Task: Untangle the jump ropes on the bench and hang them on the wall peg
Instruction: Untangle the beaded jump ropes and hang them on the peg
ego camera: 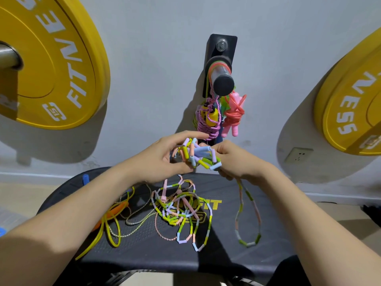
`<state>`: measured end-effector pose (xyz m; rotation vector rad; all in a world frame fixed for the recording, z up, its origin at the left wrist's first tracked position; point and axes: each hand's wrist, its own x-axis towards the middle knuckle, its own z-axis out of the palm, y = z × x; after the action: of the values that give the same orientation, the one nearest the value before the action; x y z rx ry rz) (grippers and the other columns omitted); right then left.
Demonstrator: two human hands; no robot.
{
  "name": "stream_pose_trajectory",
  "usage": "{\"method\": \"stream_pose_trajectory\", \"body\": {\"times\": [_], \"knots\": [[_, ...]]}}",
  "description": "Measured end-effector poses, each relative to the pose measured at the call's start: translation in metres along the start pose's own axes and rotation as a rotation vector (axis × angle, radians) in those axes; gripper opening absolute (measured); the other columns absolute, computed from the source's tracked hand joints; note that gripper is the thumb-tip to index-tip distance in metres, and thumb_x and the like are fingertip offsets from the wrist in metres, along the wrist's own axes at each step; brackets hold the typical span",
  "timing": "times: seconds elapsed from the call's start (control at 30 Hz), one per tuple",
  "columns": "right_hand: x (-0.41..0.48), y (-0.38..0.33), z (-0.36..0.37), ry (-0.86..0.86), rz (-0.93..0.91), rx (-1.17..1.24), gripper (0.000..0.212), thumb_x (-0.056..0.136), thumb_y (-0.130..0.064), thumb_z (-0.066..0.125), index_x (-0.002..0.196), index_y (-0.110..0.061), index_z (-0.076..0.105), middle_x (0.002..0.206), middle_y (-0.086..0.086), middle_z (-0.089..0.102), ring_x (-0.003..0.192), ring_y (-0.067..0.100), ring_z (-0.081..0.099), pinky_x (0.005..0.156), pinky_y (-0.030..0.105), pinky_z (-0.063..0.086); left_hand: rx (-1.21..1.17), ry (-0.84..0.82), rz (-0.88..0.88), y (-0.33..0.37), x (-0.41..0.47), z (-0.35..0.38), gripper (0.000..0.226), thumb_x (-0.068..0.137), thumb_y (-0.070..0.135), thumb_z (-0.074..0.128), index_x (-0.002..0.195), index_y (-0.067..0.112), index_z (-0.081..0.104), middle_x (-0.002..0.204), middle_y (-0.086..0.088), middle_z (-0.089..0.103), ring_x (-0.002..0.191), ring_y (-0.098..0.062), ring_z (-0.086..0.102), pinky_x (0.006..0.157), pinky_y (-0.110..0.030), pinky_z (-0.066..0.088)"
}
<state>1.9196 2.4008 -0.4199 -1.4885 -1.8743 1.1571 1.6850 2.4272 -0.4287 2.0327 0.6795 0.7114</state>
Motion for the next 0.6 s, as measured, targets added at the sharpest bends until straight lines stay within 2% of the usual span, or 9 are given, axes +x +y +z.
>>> {"method": "stream_pose_trajectory", "body": {"times": [0.07,0.1,0.2,0.27,0.37,0.47,0.53,0.6], "knots": [[-0.002,-0.001,0.002,-0.023,0.040,0.064,0.042,0.104,-0.047,0.056,0.073,-0.024,0.074,0.062,0.000,0.041,0.052,0.015,0.032,0.046,0.024,0.030,-0.049,0.106,0.015,0.000,0.003,0.003,0.054,0.089,0.008,0.079,0.136,0.024,0.059,0.118,0.003,0.073,0.105,-0.022,0.072,0.096,-0.038,0.057],[-0.003,-0.001,0.003,-0.064,0.063,0.093,0.043,0.108,-0.050,0.050,0.085,-0.028,0.079,0.063,-0.003,0.040,0.052,0.013,0.034,0.046,0.024,0.035,-0.044,0.184,0.012,-0.001,0.005,0.003,0.046,0.088,0.013,0.079,0.129,0.023,0.061,0.109,0.006,0.073,0.097,-0.017,0.071,0.091,-0.035,0.057],[-0.005,0.001,0.006,-0.252,0.142,0.169,0.038,0.113,-0.044,0.043,0.120,-0.023,0.074,0.068,-0.002,0.033,0.054,0.013,0.036,0.051,0.030,0.051,0.148,0.358,-0.095,-0.007,0.007,0.000,0.034,0.086,0.028,0.083,0.116,0.031,0.066,0.098,0.011,0.075,0.092,-0.013,0.072,0.089,-0.039,0.058],[-0.008,0.001,0.009,-0.302,0.151,0.116,0.035,0.113,-0.035,0.048,0.132,-0.010,0.065,0.064,-0.005,0.035,0.052,0.014,0.036,0.052,0.030,0.052,0.319,0.392,-0.198,-0.011,0.007,-0.002,0.031,0.085,0.034,0.084,0.112,0.031,0.069,0.096,0.013,0.074,0.093,-0.010,0.070,0.084,-0.034,0.054],[-0.010,-0.005,0.016,-0.271,0.086,-0.124,0.039,0.109,-0.032,0.057,0.120,0.005,0.060,0.058,-0.008,0.038,0.047,0.015,0.042,0.051,0.034,0.056,0.493,0.385,-0.269,-0.014,0.005,-0.001,0.028,0.086,0.036,0.080,0.111,0.034,0.067,0.096,0.012,0.072,0.094,-0.019,0.067,0.077,-0.035,0.051],[-0.009,-0.014,0.019,-0.191,0.001,-0.324,0.038,0.109,-0.037,0.056,0.104,-0.001,0.067,0.064,0.005,0.046,0.045,0.020,0.058,0.050,0.039,0.061,0.732,0.273,-0.325,-0.012,0.001,0.002,0.036,0.090,0.025,0.070,0.118,0.045,0.058,0.103,0.006,0.070,0.098,-0.032,0.063,0.075,-0.040,0.051],[-0.007,-0.017,0.018,-0.072,-0.115,-0.453,0.039,0.108,-0.039,0.056,0.098,-0.006,0.075,0.066,0.013,0.052,0.045,0.021,0.059,0.046,0.028,0.054,0.839,0.199,-0.324,-0.011,0.000,0.004,0.048,0.088,0.011,0.063,0.120,0.046,0.056,0.103,0.006,0.068,0.102,-0.032,0.061,0.078,-0.040,0.046],[-0.005,-0.018,0.017,0.053,-0.237,-0.519,0.038,0.104,-0.040,0.065,0.087,-0.009,0.079,0.060,0.005,0.057,0.049,0.017,0.046,0.048,0.023,0.037,0.929,0.113,-0.293,-0.010,0.001,0.005,0.053,0.086,0.001,0.058,0.117,0.045,0.057,0.096,0.009,0.064,0.106,-0.027,0.056,0.091,-0.043,0.042]]}}
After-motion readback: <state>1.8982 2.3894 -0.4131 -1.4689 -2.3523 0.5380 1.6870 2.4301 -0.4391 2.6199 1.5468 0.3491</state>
